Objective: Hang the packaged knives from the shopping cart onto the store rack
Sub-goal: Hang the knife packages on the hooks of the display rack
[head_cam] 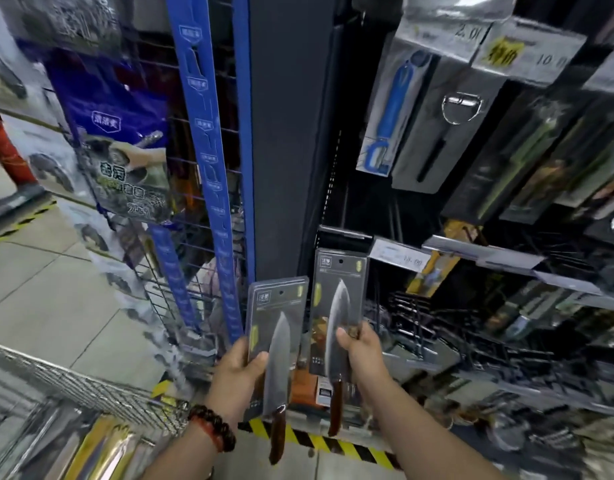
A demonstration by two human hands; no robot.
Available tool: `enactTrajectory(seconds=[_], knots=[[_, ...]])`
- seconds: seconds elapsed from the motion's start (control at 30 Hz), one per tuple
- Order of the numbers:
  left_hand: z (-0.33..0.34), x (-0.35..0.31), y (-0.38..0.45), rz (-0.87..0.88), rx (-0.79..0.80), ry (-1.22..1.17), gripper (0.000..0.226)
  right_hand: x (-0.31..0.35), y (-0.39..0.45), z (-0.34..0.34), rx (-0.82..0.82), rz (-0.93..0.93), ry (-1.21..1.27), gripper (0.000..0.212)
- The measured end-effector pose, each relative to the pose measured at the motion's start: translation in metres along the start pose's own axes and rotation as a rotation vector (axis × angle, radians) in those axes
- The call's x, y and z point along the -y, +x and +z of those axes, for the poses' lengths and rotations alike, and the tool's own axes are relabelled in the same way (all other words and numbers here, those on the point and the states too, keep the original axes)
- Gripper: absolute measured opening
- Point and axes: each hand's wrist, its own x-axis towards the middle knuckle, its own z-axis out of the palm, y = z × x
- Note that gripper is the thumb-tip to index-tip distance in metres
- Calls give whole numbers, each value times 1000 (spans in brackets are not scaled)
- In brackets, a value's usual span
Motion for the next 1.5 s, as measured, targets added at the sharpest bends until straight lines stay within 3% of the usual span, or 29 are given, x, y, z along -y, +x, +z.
enactTrajectory(seconds=[0.1, 0.2, 0.33, 0.47, 0.53, 0.63, 0.7, 0.9, 1.03, 1.27, 1.5], knots=[[2, -2, 15, -13, 17, -9, 32, 5, 12, 6, 18, -55, 25, 16], [10, -5, 26, 9, 24, -3, 20, 10, 21, 9, 28, -83, 67, 29], [22, -6, 34, 19, -20, 12, 15, 18, 27, 5, 43, -134, 86, 17], [30, -5, 40, -23, -37, 31, 28, 25, 34, -1, 64, -126, 157, 40], [32, -5, 44, -32, -40, 18, 30, 26, 40, 0, 81, -128, 154, 33], [34, -4, 44, -10, -33, 7, 33, 31, 44, 2, 111, -133, 166, 44], [34, -4, 45, 5, -28, 4, 35, 30, 48, 4, 114, -141, 161, 35], [32, -9, 45, 34, -19, -60, 23, 24, 57, 11, 76, -108, 191, 39], [33, -11, 45, 6, -10, -90, 20, 20, 64, 11, 56, -72, 187, 54], [33, -14, 41, 28, 15, -92, 33, 32, 61, 10, 93, -97, 210, 21], [33, -10, 39, 23, 23, -90, 31, 33, 62, 10, 93, -141, 222, 21]])
